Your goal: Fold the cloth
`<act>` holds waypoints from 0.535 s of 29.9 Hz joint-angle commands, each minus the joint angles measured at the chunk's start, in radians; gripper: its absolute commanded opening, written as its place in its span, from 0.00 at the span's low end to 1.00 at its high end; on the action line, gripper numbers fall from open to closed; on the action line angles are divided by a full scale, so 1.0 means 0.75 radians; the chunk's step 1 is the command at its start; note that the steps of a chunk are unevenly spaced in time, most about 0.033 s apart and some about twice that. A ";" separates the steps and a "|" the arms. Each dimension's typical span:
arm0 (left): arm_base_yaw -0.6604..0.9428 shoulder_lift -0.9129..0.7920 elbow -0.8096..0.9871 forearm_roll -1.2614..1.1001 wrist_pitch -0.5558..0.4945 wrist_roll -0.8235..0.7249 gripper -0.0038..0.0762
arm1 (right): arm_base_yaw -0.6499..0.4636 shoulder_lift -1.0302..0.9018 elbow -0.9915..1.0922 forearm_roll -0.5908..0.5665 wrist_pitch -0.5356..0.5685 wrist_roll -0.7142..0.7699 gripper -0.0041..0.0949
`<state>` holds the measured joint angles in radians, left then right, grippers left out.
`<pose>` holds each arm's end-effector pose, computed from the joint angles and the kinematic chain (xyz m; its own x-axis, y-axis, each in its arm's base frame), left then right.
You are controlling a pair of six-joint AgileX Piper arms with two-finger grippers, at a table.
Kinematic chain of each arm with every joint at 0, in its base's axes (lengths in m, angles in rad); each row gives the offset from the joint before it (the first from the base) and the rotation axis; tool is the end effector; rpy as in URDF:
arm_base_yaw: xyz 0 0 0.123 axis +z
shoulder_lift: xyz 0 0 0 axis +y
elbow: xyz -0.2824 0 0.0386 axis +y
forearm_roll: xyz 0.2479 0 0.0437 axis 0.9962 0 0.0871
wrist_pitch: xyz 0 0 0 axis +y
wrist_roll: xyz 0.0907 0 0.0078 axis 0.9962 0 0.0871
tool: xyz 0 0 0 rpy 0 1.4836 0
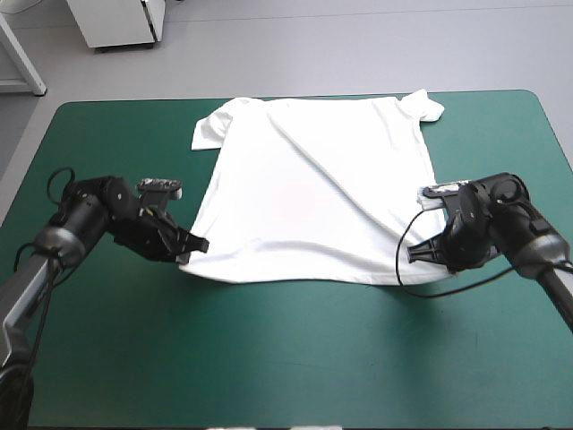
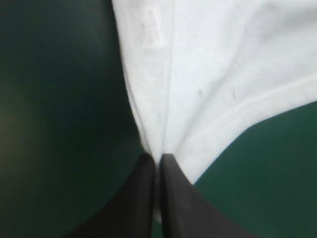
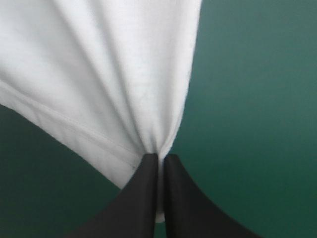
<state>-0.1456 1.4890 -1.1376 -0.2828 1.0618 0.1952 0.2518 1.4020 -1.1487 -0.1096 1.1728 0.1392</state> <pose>0.2797 -0.0635 0.2780 -0.9431 0.1917 -0.2717 0.2550 0.9414 -0.2209 0.2564 0.0565 0.2999 -0.9594 -0.1478 -0.2403 -0.1333 0.9882 -0.0753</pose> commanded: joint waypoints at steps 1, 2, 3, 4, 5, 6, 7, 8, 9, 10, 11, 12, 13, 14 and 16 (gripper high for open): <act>-0.003 -0.229 0.182 -0.082 -0.032 0.004 0.02 | -0.008 -0.173 0.075 0.033 0.055 -0.037 0.02; -0.003 -0.288 0.225 -0.089 -0.030 0.002 0.02 | -0.008 -0.210 0.099 0.046 0.080 -0.049 0.02; -0.003 -0.350 0.275 -0.098 -0.020 0.002 0.02 | -0.008 -0.247 0.116 0.059 0.101 -0.053 0.02; -0.003 -0.413 0.317 -0.097 -0.003 -0.007 0.02 | -0.008 -0.287 0.140 0.071 0.104 -0.055 0.02; -0.003 -0.464 0.349 -0.095 0.015 -0.015 0.02 | -0.008 -0.322 0.164 0.085 0.104 -0.055 0.02; -0.003 -0.541 0.391 -0.095 0.055 -0.018 0.02 | -0.008 -0.373 0.186 0.112 0.104 -0.055 0.02; -0.003 -0.590 0.416 -0.093 0.091 -0.022 0.02 | -0.008 -0.405 0.206 0.137 0.104 -0.055 0.02; -0.003 -0.638 0.445 -0.086 0.119 -0.041 0.02 | -0.008 -0.445 0.223 0.162 0.104 -0.055 0.02; -0.003 -0.708 0.472 -0.075 0.162 -0.058 0.02 | -0.008 -0.482 0.251 0.193 0.104 -0.055 0.02; -0.003 -0.750 0.496 -0.065 0.187 -0.076 0.02 | -0.008 -0.517 0.272 0.216 0.104 -0.055 0.02; -0.003 -0.800 0.515 -0.058 0.210 -0.090 0.02 | -0.008 -0.536 0.295 0.240 0.104 -0.055 0.02; -0.003 -0.847 0.546 -0.052 0.238 -0.105 0.02 | -0.008 -0.573 0.331 0.266 0.104 -0.055 0.02; -0.003 -0.890 0.568 -0.051 0.250 -0.114 0.02 | -0.008 -0.598 0.358 0.284 0.104 -0.055 0.03; -0.003 -0.921 0.590 -0.054 0.264 -0.118 0.02 | -0.008 -0.627 0.394 0.298 0.104 -0.053 0.02; -0.003 -0.986 0.645 -0.064 0.299 -0.131 0.02 | -0.008 -0.687 0.464 0.347 0.104 -0.040 0.03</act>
<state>-0.1456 0.8070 -0.6706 -0.3051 1.2229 0.1217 0.2518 0.9458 -0.8330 0.1016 1.2280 0.1070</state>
